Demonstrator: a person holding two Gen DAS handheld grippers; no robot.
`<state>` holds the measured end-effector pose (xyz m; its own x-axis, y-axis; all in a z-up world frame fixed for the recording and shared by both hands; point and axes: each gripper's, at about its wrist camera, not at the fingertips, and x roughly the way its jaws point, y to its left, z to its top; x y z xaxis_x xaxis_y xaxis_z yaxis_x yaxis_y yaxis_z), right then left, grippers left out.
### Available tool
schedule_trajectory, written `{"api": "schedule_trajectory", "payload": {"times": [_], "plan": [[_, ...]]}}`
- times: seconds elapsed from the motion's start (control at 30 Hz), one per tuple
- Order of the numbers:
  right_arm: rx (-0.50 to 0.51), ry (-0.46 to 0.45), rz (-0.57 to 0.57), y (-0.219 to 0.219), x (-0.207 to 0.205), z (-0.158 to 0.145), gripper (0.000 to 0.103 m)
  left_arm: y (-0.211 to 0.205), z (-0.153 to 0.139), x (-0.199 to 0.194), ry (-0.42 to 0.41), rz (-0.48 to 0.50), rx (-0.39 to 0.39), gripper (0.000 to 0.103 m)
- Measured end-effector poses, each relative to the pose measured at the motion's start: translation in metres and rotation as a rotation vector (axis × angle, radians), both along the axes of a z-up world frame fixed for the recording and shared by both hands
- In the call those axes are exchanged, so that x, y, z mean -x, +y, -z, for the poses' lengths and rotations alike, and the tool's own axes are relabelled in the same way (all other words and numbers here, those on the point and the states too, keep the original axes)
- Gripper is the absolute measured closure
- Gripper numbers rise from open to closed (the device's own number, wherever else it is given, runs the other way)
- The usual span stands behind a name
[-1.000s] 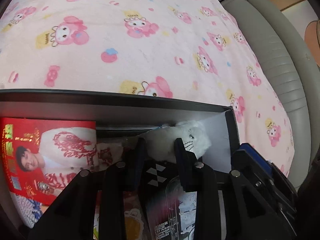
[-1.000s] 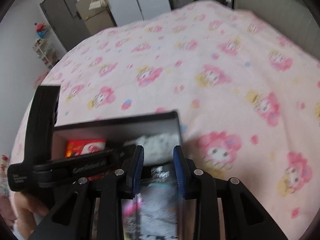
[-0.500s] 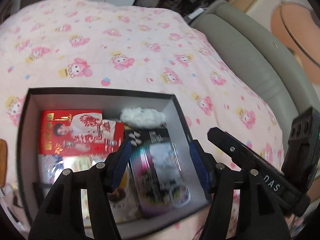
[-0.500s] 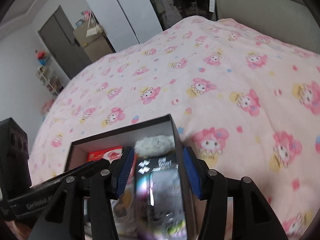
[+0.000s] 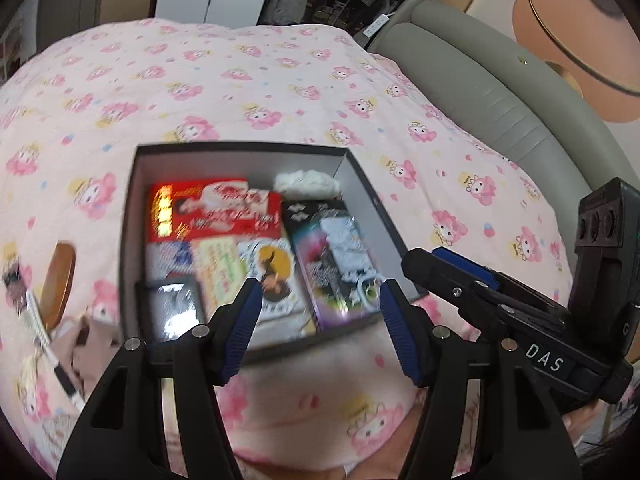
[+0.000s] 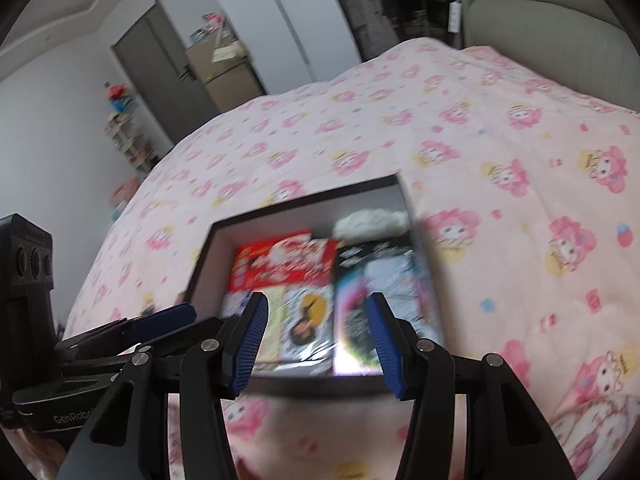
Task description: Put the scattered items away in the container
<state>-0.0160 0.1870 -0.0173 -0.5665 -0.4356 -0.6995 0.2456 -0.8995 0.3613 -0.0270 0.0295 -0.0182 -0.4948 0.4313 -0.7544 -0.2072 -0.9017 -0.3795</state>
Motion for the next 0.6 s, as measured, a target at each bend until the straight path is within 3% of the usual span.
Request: {"api": "schedule_trajectory", "payload": {"times": [0.27,0.6], "plan": [[-0.028,0.015,-0.091,-0.048,-0.024,-0.009,0.056,-0.049,-0.008,-0.033,0.005,-0.062,0.022,0.041],[-0.072,0.023,-0.218,-0.125,-0.046,-0.008,0.056,-0.127,0.003,-0.066,-0.023,-0.167,-0.020,0.041]]}}
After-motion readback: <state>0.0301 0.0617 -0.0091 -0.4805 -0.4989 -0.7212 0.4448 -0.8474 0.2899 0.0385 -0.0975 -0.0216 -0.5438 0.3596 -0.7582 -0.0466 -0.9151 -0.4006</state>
